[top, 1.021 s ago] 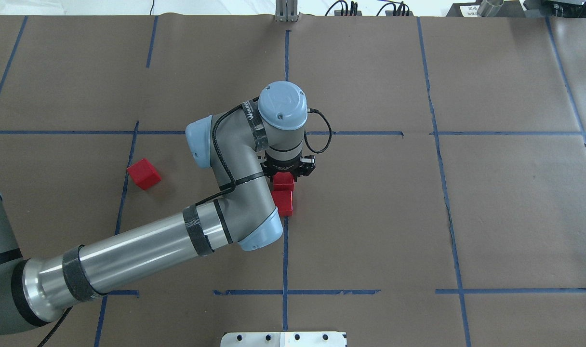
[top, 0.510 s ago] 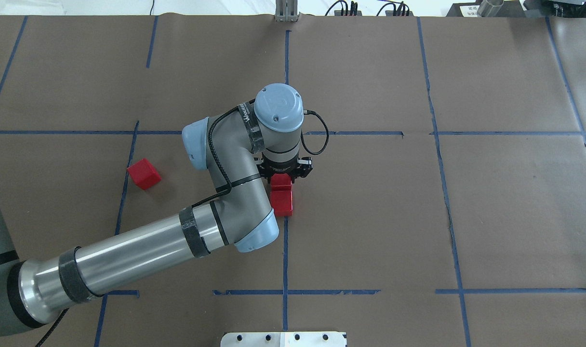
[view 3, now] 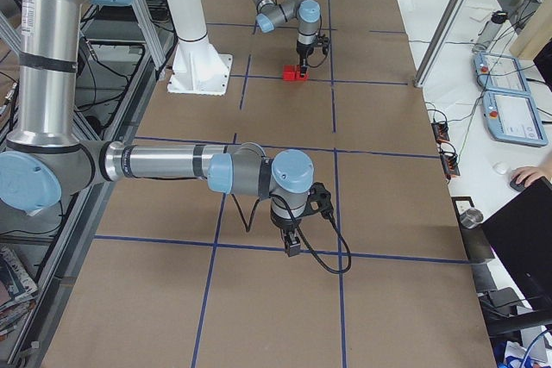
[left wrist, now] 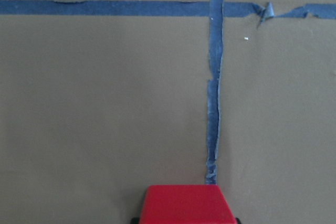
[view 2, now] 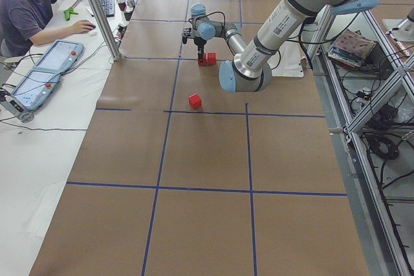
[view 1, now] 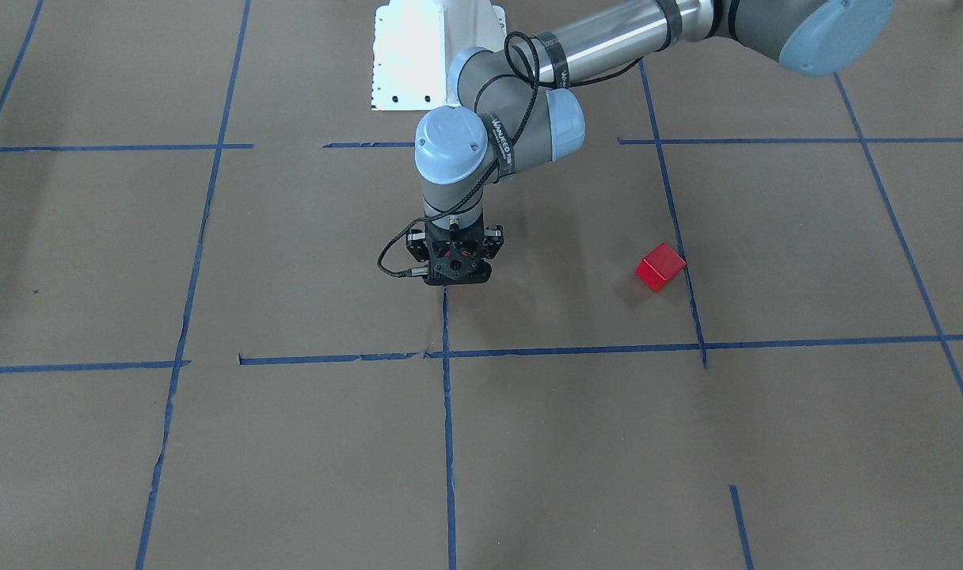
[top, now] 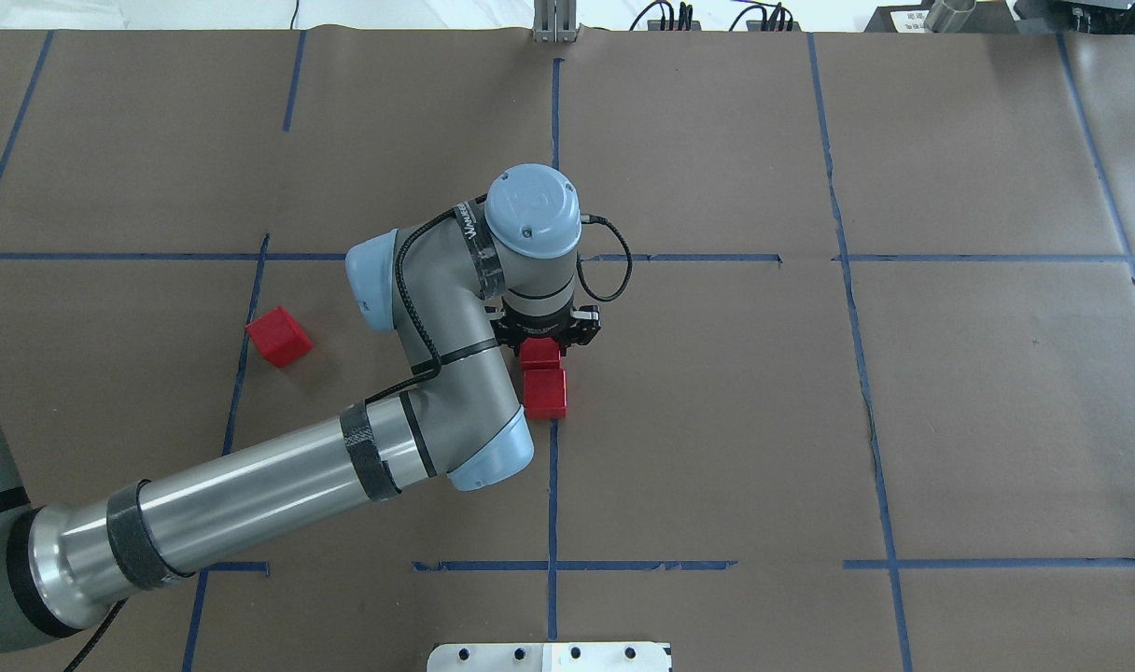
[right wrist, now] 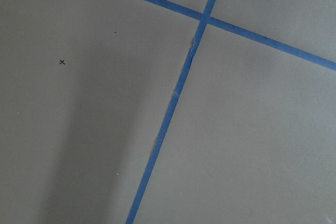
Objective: Form red blocks into L shape at center
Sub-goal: 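Lower the cube against the far side of the center cube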
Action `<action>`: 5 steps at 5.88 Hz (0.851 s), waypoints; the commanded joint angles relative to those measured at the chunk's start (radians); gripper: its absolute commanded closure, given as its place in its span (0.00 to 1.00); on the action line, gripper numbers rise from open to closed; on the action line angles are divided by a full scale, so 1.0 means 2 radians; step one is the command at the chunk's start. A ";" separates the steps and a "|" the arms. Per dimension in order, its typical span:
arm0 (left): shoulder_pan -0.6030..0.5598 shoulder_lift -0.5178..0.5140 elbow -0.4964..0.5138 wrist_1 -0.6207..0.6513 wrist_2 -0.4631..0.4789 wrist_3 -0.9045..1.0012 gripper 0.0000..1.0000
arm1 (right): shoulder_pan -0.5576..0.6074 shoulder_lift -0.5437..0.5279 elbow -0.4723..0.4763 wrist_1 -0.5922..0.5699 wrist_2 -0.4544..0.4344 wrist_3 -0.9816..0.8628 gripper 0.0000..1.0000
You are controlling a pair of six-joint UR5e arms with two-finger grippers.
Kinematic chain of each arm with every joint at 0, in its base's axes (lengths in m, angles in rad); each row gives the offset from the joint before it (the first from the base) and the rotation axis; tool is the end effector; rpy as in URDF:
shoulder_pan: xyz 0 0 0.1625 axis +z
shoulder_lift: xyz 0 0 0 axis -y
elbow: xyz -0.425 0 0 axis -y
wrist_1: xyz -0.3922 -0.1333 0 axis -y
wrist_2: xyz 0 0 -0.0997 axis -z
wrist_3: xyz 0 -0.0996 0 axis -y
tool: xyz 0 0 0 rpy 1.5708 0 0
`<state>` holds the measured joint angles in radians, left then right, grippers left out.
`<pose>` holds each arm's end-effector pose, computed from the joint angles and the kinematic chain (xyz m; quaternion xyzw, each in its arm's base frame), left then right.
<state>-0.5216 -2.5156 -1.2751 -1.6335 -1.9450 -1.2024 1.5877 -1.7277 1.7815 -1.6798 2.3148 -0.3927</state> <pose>0.6392 -0.4791 0.1795 -0.0100 0.3841 -0.0059 0.9232 0.0729 -0.4196 0.6399 0.0487 -0.3610 -0.1641 0.9167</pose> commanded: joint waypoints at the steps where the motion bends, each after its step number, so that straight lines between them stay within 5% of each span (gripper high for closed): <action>1: 0.000 0.001 -0.002 0.001 0.000 -0.002 0.91 | 0.000 0.000 0.000 0.000 0.000 0.000 0.00; 5: 0.006 -0.001 -0.008 0.001 -0.001 -0.030 0.91 | 0.000 0.000 -0.001 0.000 0.000 0.000 0.00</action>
<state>-0.5112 -2.5155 -1.2904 -1.6312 -1.9466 -1.2475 1.5876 -1.7279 1.7804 -1.6798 2.3148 -0.3927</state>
